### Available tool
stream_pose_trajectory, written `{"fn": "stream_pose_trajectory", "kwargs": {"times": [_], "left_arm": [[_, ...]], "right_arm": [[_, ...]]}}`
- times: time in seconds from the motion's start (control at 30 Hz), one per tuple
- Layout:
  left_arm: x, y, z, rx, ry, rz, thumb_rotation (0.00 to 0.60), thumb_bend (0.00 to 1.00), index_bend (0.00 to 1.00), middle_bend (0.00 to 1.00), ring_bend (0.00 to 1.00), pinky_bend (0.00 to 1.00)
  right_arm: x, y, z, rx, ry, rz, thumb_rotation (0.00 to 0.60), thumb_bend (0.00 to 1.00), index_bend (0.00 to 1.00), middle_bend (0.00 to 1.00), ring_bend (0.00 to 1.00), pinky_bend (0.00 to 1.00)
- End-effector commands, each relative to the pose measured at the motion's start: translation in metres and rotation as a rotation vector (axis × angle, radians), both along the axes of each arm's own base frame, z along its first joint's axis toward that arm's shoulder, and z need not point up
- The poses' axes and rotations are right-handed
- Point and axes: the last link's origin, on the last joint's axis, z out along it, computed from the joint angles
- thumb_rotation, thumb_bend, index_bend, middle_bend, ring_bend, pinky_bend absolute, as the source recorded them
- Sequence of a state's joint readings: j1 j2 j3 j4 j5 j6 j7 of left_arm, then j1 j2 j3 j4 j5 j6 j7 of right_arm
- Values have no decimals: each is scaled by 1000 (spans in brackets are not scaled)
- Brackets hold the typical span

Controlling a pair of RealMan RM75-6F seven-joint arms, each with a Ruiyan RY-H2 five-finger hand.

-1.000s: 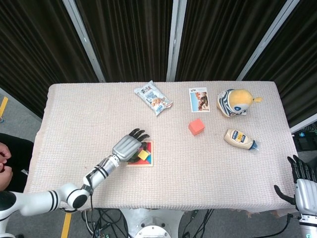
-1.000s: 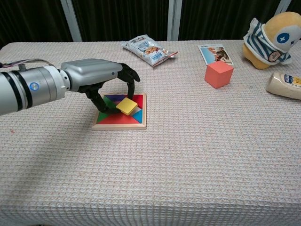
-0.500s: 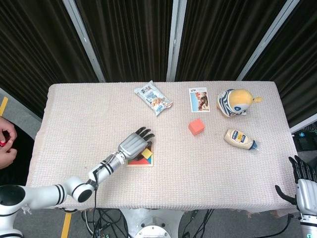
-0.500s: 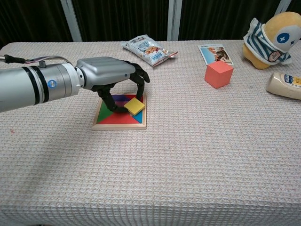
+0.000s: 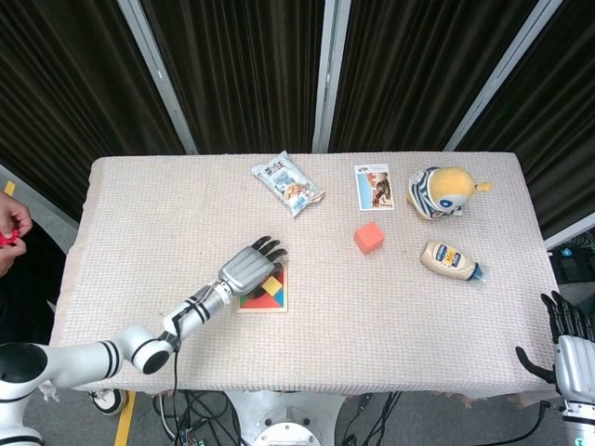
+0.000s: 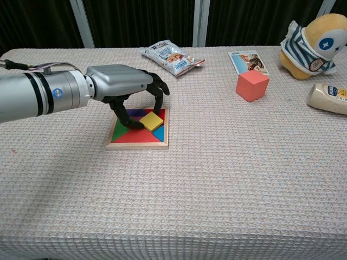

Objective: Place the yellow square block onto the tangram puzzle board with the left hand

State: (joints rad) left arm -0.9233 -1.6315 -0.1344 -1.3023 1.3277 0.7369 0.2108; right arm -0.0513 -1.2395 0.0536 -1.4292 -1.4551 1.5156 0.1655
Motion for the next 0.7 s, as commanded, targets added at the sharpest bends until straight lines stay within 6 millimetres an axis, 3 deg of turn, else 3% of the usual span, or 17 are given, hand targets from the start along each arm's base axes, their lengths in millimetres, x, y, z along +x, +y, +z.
{"fn": "stream_pose_trajectory", "kwargs": {"times": [0.03,0.7], "left_arm": [[-1,0,0,4,6,-6,600,308,490,126,0,0],[2,-1,-5,27,41,-46,600,308,492,126,0,0]], "right_arm": [[0,0,0,0,0,0,600,151,0,0,0,0],[3,1,1,-8,6,6,600,156,0,0,0,0]]}}
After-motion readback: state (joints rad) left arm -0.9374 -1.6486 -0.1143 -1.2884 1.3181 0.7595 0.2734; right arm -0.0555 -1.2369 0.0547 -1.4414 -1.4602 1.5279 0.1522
